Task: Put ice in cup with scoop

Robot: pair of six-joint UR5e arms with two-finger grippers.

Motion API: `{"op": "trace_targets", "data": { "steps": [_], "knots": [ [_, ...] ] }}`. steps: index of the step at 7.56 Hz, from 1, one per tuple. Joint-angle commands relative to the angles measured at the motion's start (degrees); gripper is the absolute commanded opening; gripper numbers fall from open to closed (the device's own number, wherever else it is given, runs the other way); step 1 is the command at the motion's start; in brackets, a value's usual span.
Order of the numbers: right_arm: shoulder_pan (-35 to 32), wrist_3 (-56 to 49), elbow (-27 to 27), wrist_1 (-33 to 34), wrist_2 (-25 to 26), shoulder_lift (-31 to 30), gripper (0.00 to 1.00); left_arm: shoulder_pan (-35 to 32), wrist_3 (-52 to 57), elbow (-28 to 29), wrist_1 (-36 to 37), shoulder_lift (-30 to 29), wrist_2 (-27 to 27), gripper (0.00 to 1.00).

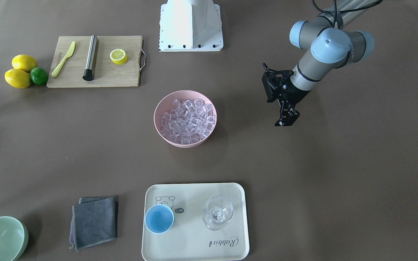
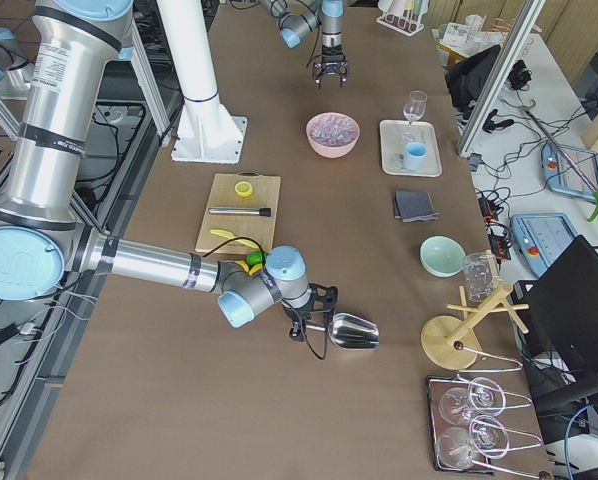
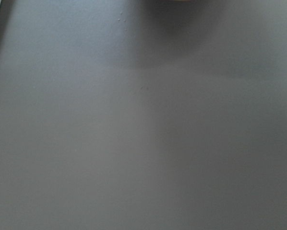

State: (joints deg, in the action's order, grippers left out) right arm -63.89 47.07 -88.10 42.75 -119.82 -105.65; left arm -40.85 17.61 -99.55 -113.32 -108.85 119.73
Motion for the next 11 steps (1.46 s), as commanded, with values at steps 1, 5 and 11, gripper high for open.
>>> {"op": "trace_targets", "data": {
  "steps": [1,5,11],
  "knots": [
    [0.3,0.5,0.0,0.0,0.1,0.0,0.23,2.5,2.0,4.5,-7.5,-1.8,-0.2,0.99],
    [1.0,0.4,0.1,-0.1,0.9,0.3,0.00,4.8,1.6,7.0,-12.4,-4.8,0.0,0.98],
    [-1.1,-20.8,-7.0,0.8,-4.6,1.2,0.00,6.3,-5.5,16.1,-23.1,-9.1,-0.2,0.98]
  ]
}}
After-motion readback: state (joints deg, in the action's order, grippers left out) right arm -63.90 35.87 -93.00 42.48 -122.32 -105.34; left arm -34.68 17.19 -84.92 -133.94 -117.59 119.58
